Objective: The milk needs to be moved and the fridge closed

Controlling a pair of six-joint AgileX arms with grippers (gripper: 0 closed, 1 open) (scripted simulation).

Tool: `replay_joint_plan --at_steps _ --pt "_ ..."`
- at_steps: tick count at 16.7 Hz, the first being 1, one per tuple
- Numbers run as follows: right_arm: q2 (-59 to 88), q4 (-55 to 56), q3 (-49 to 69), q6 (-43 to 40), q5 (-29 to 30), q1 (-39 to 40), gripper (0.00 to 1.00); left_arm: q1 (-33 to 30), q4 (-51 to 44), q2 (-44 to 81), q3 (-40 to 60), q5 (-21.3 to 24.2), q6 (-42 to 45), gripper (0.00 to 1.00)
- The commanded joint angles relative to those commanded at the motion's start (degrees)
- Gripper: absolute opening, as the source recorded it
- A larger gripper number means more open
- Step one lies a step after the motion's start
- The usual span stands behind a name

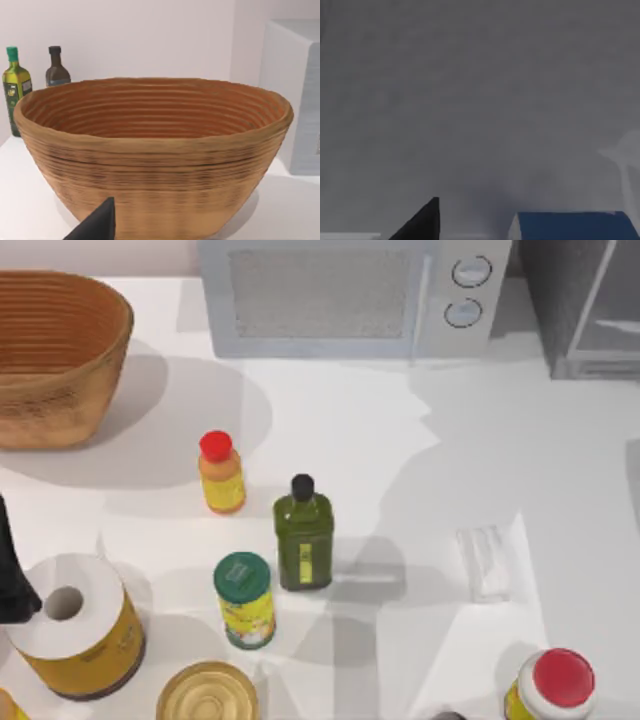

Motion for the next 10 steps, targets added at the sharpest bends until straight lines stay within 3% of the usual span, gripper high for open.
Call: replay_joint_plan --at_steps 5,10 --pt "-11.79 1.49 -9.66 0.25 1.2 0.74 1.0 0.0 0.0 0.0 0.0 0.0 0.0 1.0" --pt "-38.25 4.42 -30.42 1.01 3.18 2.44 1.0 0.0 0.0 0.0 0.0 0.0 0.0 1.0"
